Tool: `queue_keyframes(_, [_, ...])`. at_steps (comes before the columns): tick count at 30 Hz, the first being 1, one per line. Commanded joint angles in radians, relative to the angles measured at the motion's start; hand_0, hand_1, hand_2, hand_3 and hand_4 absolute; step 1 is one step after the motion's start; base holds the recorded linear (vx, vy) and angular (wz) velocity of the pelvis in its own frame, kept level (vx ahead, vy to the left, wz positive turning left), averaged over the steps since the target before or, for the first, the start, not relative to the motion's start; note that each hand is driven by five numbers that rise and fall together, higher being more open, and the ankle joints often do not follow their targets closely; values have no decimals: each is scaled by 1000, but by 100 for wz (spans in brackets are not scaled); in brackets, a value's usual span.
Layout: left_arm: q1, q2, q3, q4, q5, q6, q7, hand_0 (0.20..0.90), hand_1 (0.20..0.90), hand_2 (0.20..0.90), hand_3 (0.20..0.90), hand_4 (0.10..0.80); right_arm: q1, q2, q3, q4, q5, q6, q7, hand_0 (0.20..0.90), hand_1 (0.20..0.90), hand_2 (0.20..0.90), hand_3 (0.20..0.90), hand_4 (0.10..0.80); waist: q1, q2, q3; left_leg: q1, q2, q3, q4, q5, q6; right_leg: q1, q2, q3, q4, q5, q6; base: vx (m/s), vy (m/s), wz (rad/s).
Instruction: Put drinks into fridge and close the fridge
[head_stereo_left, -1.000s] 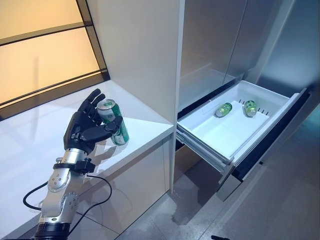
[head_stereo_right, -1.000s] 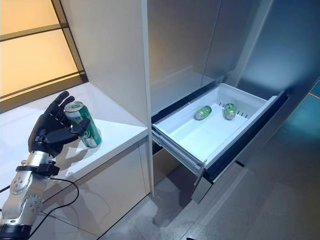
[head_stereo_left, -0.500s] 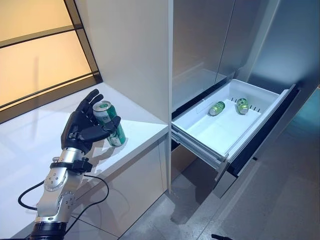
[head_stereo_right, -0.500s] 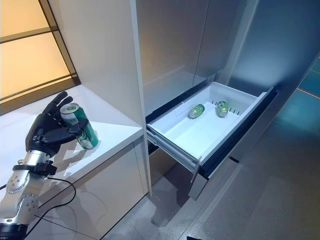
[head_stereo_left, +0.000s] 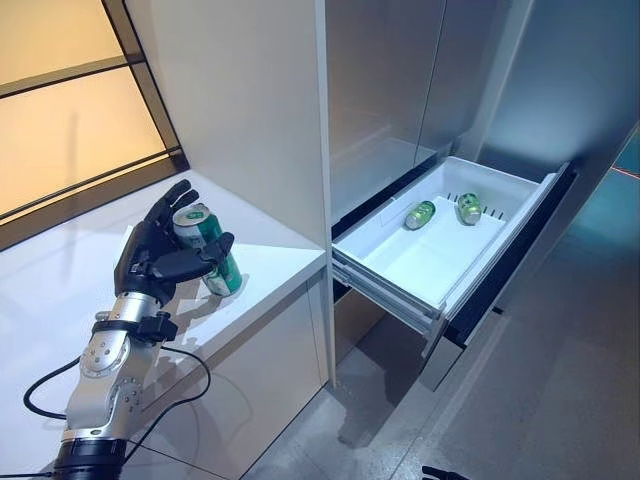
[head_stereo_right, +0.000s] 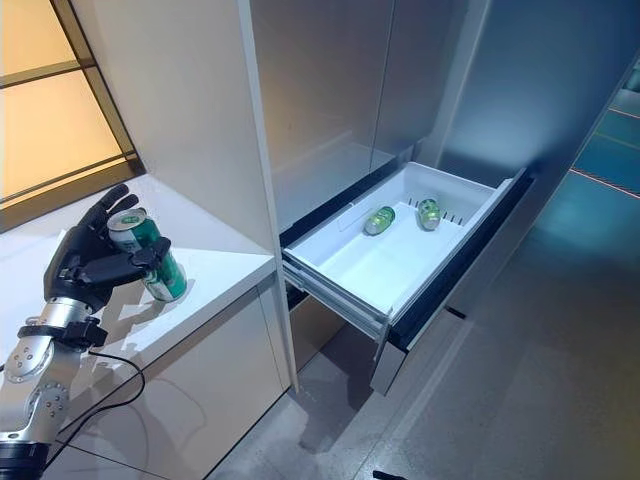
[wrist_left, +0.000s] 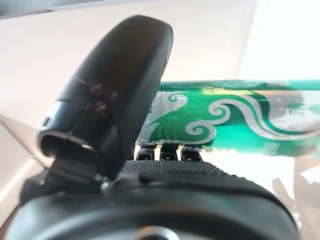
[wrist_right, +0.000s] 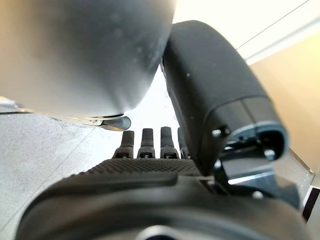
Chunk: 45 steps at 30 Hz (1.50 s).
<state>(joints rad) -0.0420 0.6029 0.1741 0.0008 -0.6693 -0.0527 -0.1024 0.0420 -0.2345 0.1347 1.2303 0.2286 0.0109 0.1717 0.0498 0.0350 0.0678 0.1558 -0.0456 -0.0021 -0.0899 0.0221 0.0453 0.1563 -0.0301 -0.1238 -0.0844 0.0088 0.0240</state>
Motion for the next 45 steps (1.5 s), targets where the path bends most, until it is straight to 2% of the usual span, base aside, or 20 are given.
queue_keyframes(1, [-165,72,86,12,12,-68,-14,900,900,900,900,800,-7,0,24,41,-2,-1,10,900,900,900,900,800,-15,12,-17,28,-35,15,19,-106,18,-31,25,43,99,-87,32,19,3,-3])
queue_keyframes(14, [-194,105,88,55,-3,-49,-20,900,900,900,900,800,-5,-4,22,37,7,1,9,900,900,900,900,800,-28,14,-17,28,-38,20,25,-112,23,-39,26,57,113,-91,34,11,1,-4])
queue_keyframes(35, [-227,89,82,58,-52,-94,-17,900,900,900,900,800,-5,-7,21,40,11,-3,10,900,900,900,900,800,-40,11,-19,28,-39,25,35,-119,28,-48,27,75,128,-95,33,2,1,-3])
queue_keyframes(45, [-240,94,80,44,-43,-84,-16,900,900,900,900,800,-5,-4,25,42,16,-6,8,900,900,900,900,800,-39,12,-20,30,-40,25,33,-120,29,-46,26,71,128,-96,34,0,0,0])
